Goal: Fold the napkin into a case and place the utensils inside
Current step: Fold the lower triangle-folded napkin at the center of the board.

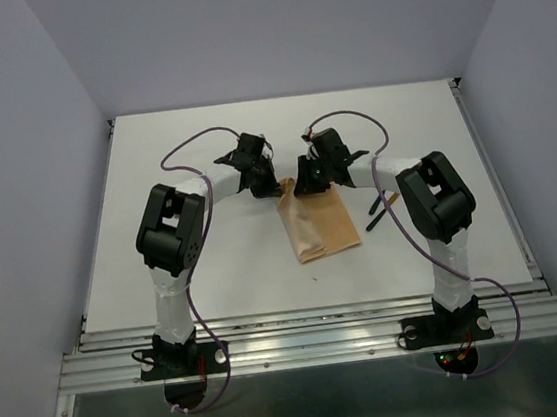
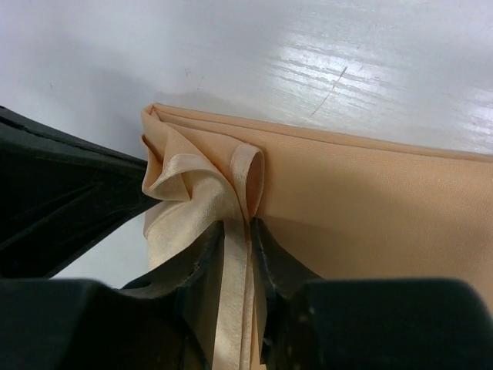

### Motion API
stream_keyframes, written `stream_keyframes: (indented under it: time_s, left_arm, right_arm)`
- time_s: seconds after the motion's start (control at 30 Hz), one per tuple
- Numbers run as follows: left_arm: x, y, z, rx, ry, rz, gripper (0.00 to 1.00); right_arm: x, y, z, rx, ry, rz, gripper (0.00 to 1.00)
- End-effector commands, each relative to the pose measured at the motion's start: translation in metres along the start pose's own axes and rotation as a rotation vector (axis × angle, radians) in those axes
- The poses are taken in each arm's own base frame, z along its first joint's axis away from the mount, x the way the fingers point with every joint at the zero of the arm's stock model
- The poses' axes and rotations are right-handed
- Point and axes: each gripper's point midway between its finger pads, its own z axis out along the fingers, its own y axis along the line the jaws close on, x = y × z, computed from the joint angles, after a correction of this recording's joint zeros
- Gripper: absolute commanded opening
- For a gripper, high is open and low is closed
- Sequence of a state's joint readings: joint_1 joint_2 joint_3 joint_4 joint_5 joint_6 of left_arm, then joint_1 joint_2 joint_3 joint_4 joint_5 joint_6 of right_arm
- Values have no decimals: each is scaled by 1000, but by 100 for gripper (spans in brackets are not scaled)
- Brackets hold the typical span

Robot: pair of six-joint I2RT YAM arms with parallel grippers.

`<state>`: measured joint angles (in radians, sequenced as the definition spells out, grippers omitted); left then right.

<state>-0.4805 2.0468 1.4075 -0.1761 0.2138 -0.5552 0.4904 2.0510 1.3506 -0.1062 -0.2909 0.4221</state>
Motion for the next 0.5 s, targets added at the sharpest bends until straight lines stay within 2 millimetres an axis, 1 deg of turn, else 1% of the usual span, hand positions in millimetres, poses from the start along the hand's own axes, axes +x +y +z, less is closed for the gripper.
stream_keyframes:
  time_s: [0.0,0.07,0.2,0.37,0.47]
  left_arm:
    - [-20,-35,-21,79,-51,65,0]
    - [-22,-38,-23,87,-58,72,0]
    - [-29,-39,-25,87,-76,87,0]
    - [-33,-42,-21,89,-77,90,0]
    - [-34,-42,-14,95,-72,93,0]
  right_arm:
    - [-15,2,3,-3,-27,-17,23]
    - [-14,2,3,-7,-23,-17,18]
    - [-11,3,4,-15,-15,-20,15]
    - [-11,2,2,-10,-17,-22,14]
    - [-10,3,2,-14,-14,-21,14]
